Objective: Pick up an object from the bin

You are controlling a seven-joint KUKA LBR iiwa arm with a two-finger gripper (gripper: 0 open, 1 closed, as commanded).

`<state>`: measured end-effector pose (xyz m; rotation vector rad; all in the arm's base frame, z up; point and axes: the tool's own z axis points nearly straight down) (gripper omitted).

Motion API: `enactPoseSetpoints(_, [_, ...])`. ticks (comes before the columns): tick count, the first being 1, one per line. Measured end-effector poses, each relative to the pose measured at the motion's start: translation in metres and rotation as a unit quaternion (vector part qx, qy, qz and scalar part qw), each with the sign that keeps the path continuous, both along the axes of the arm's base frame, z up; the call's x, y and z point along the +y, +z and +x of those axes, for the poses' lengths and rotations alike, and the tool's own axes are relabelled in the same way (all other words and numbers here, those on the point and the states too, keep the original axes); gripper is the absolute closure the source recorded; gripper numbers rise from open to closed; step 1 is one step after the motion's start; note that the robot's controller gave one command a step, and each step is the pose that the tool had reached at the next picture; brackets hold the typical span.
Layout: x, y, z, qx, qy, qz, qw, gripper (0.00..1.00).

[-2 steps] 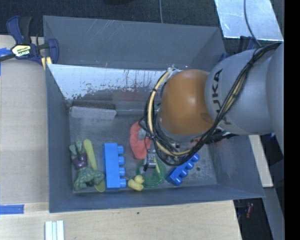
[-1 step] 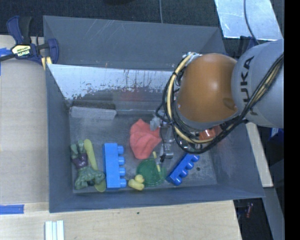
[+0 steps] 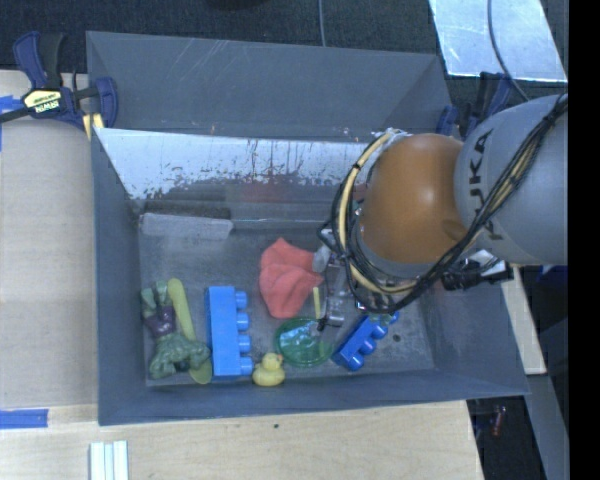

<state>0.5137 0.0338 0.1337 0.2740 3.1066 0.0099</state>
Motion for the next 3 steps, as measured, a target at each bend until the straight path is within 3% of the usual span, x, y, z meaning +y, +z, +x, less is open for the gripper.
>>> enactPoseSetpoints(1, [0.012,-0.025,0.025,0.0046,-0.016,0.0,0.9999,0.0])
enactPoseSetpoints(2, [0.016,-0.035,0.041,0.0029,0.108,-0.003,0.9941,0.0])
enactPoseSetpoints(3, [0.049,-0.051,0.067,-0.0011,0.171,-0.003,0.9853,1.0])
